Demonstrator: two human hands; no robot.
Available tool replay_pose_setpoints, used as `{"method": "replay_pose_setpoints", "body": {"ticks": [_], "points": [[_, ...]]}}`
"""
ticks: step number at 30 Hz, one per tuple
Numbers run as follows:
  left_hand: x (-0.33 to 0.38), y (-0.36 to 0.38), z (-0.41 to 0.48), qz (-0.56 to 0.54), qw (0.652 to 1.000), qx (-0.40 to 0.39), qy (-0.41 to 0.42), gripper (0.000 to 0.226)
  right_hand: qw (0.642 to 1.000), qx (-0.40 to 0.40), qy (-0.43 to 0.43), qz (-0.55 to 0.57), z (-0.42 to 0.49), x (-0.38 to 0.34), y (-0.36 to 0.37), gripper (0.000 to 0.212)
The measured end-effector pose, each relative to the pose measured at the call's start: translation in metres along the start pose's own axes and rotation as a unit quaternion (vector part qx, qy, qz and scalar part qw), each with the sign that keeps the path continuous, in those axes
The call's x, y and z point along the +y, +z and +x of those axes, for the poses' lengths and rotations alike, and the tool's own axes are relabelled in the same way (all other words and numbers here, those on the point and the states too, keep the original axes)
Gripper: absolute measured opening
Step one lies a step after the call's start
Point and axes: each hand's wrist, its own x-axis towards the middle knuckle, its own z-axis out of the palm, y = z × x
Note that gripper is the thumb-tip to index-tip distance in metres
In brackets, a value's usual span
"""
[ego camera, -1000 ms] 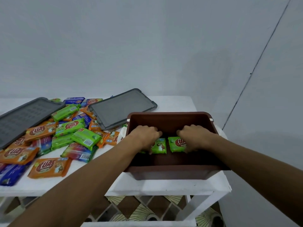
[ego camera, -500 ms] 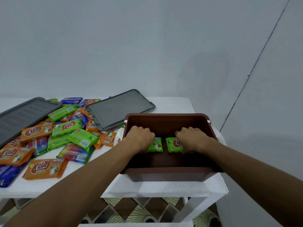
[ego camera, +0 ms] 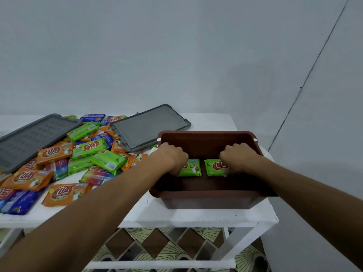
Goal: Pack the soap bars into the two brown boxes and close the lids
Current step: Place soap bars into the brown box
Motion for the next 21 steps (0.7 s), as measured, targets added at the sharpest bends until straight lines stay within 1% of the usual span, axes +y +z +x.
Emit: {"method": "replay_pose_setpoints", "body": {"ticks": [2, 3, 4, 5, 6, 8, 9, 11, 12, 13, 16, 17, 19, 21], "points": [[-0.004, 0.006, -0.006, 0.041, 0.998, 0.029, 0.024, 0.035, 1.0, -0.026, 0.001, 0.014, 0.0, -0.001, -0.008, 0.053], [-0.008, 0.009, -0.009, 0.045, 0.997, 0.055, 0.036, 0.035, 0.999, -0.036, 0.002, 0.027, 0.0, -0.001, -0.012, 0.047], [-0.012, 0.012, -0.012, 0.025, 0.995, 0.087, 0.048, 0.036, 0.998, -0.037, -0.001, 0.044, -0.001, -0.001, -0.015, 0.038], [-0.018, 0.014, -0.015, -0.025, 0.99, 0.124, 0.06, 0.038, 0.998, -0.028, -0.005, 0.062, -0.001, -0.001, -0.018, 0.028], [-0.026, 0.018, -0.019, -0.101, 0.978, 0.165, 0.074, 0.038, 0.996, -0.006, -0.01, 0.083, -0.001, -0.003, -0.02, 0.022], [-0.046, 0.028, -0.031, -0.254, 0.931, 0.241, 0.099, 0.035, 0.991, 0.05, -0.012, 0.12, 0.002, -0.01, -0.026, 0.021], [-0.056, 0.036, -0.035, -0.293, 0.909, 0.28, 0.101, 0.033, 0.987, 0.076, -0.009, 0.14, 0.002, -0.012, -0.028, 0.022], [-0.082, 0.062, -0.05, -0.318, 0.884, 0.336, 0.06, 0.03, 0.976, 0.131, -0.013, 0.173, 0.008, -0.023, -0.038, 0.022], [-0.095, 0.079, -0.057, -0.32, 0.882, 0.345, 0.033, 0.029, 0.97, 0.158, -0.019, 0.186, 0.011, -0.029, -0.044, 0.022], [-0.109, 0.098, -0.064, -0.315, 0.887, 0.338, 0.01, 0.03, 0.963, 0.184, -0.024, 0.197, 0.015, -0.038, -0.051, 0.021], [-0.146, 0.158, -0.089, -0.304, 0.915, 0.262, -0.036, 0.032, 0.94, 0.256, -0.032, 0.224, 0.026, -0.071, -0.075, 0.018], [-0.154, 0.175, -0.097, -0.306, 0.919, 0.246, -0.045, 0.033, 0.934, 0.269, -0.039, 0.232, 0.03, -0.083, -0.084, 0.018], [-0.17, 0.201, -0.115, -0.33, 0.913, 0.231, -0.056, 0.037, 0.925, 0.282, -0.065, 0.246, 0.038, -0.11, -0.101, 0.015], [-0.184, 0.22, -0.132, -0.35, 0.909, 0.217, -0.059, 0.049, 0.924, 0.277, -0.093, 0.248, 0.05, -0.139, -0.116, 0.012]]}}
